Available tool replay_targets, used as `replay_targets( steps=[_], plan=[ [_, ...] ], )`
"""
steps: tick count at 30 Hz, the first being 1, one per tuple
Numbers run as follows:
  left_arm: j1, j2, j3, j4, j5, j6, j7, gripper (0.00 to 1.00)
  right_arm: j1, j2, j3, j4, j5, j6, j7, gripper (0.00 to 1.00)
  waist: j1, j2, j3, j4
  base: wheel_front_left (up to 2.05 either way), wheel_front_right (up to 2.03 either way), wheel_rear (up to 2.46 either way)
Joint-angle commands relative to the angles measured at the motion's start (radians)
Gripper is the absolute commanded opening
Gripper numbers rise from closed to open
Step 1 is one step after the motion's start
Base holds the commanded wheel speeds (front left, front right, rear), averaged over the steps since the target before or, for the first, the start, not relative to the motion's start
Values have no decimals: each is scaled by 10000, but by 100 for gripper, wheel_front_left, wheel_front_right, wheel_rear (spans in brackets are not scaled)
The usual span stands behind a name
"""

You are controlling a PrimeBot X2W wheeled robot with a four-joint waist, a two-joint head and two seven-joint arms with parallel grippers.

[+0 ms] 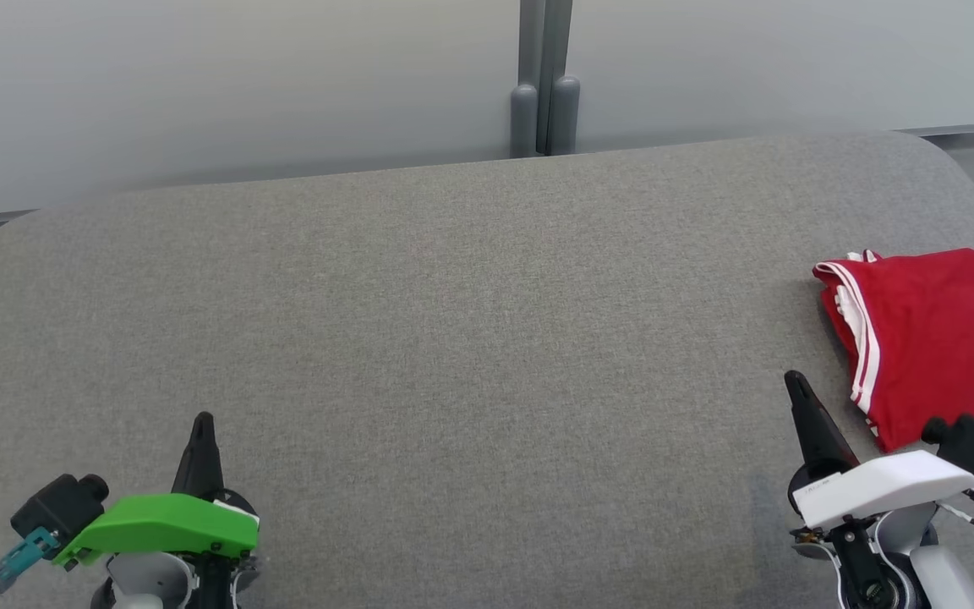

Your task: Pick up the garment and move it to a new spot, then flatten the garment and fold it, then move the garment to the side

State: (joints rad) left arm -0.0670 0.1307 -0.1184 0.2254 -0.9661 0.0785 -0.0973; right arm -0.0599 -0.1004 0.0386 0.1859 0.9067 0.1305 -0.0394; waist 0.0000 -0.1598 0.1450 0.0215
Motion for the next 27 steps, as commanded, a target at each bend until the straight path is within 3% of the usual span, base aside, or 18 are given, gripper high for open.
replay_targets(
  steps=[1,27],
  plan=[
    [-316,-10,141,-96,-281,-101,69,0,-275,-79,-43,-48,315,4,34,0,0,0,1,-3,0,0,0],
    [-927,-325,865,271,-2819,-650,817,0,-775,-569,100,522,3878,4,-1,0,0,-1,41,-73,0,0,0]
  ],
)
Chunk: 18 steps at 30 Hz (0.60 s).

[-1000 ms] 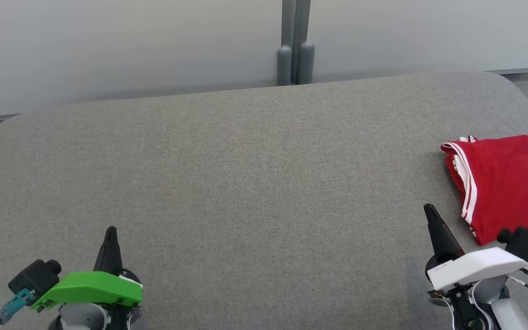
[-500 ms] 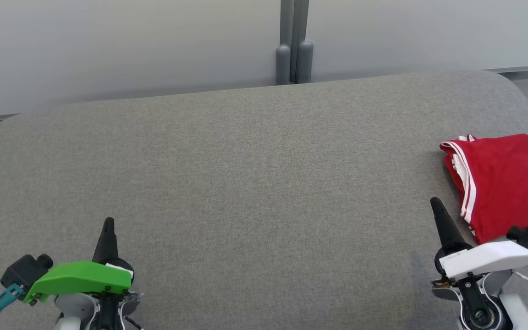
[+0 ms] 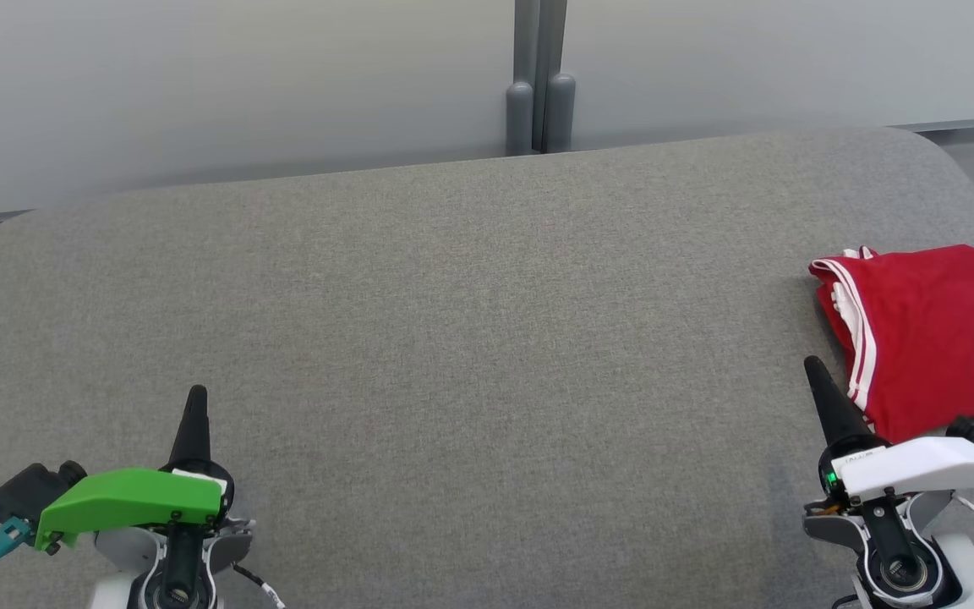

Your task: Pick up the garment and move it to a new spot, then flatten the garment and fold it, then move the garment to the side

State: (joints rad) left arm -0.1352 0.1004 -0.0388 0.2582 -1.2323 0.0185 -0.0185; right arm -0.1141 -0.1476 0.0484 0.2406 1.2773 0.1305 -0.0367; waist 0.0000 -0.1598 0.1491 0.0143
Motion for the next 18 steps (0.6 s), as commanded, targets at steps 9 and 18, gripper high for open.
replay_targets(
  steps=[9,18],
  plan=[
    [-386,-88,263,37,-781,-198,223,0,-345,-243,83,105,1121,4,-71,0,0,-1,13,-21,0,0,0],
    [-550,-174,451,140,-1437,-336,417,0,-447,-430,188,239,2110,5,-134,0,0,-1,26,-44,0,0,0]
  ],
)
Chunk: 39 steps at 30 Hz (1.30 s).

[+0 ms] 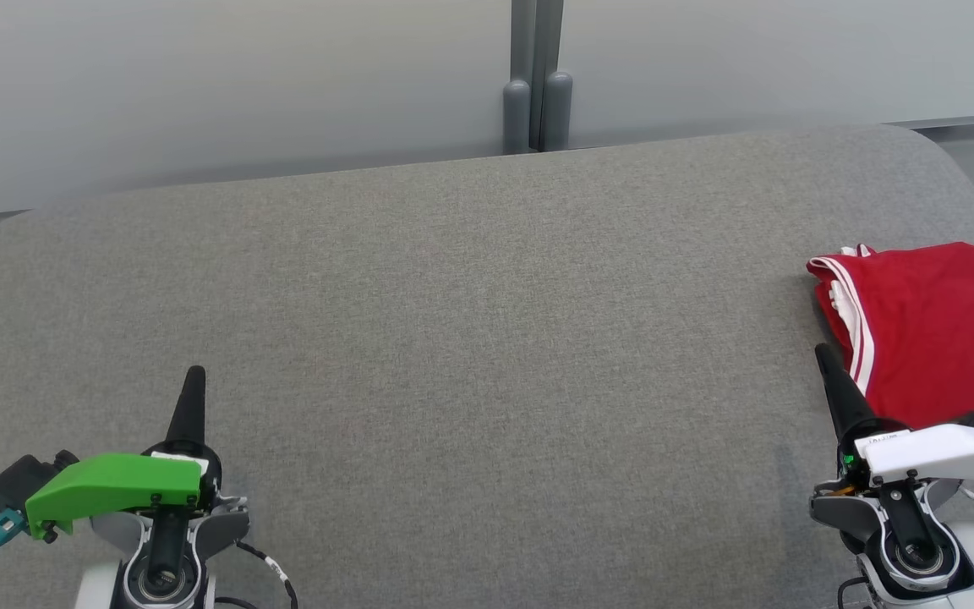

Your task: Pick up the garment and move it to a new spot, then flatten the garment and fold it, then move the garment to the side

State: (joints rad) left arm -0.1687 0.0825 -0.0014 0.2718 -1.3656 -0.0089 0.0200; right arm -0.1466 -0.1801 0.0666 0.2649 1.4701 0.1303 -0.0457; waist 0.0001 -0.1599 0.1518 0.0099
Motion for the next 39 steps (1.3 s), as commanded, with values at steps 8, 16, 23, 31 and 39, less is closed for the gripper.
replay_targets(
  steps=[8,16,23,31,39],
  plan=[
    [-359,-71,238,72,-668,-191,208,0,-250,-257,116,97,1044,7,-103,0,-1,-1,13,-22,0,0,0],
    [-451,-145,387,140,-1221,-297,354,0,-315,-431,240,192,1842,7,-186,0,-1,-1,26,-42,0,0,0],
    [-584,-195,518,201,-1627,-388,496,0,-423,-567,354,260,2523,7,-262,0,-1,-1,37,-61,0,0,0],
    [-674,-241,642,273,-2079,-494,622,0,-471,-749,494,332,3281,7,-351,0,-1,-1,50,-81,0,0,0],
    [-748,-294,763,336,-2483,-577,748,0,-565,-884,624,384,3912,7,-434,0,-1,-1,61,-99,0,0,0]
  ],
)
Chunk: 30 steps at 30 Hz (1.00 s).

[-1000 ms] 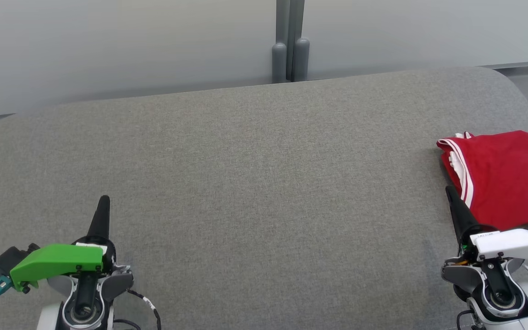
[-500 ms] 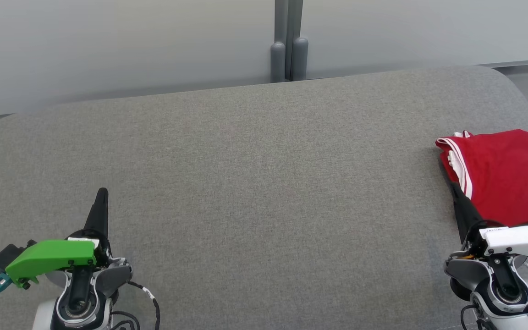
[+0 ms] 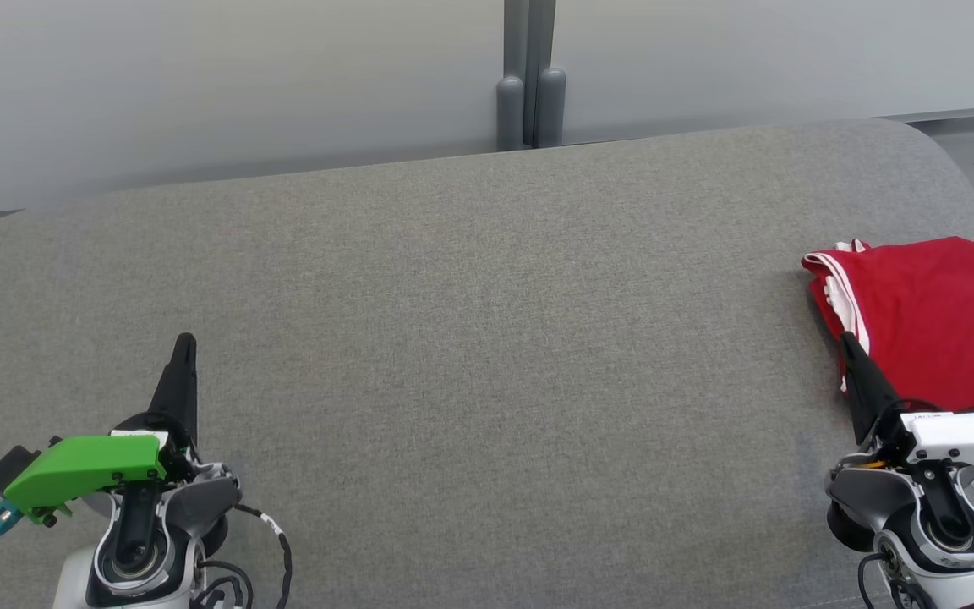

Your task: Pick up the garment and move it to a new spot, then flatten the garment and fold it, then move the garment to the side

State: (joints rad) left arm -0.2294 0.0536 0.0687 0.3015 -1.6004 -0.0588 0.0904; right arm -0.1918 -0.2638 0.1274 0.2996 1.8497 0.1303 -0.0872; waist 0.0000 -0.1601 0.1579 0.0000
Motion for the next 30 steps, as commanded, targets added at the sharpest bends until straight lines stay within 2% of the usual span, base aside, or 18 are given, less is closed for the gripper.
replay_targets(
  steps=[1,30],
  plan=[
    [-154,-12,77,43,-153,-89,44,0,-129,-74,34,46,211,7,-34,0,0,1,1,-2,0,0,0],
    [-118,-16,82,27,-103,-73,44,0,-108,-400,473,-134,583,7,-390,0,0,1,6,-2,0,0,0]
  ],
)
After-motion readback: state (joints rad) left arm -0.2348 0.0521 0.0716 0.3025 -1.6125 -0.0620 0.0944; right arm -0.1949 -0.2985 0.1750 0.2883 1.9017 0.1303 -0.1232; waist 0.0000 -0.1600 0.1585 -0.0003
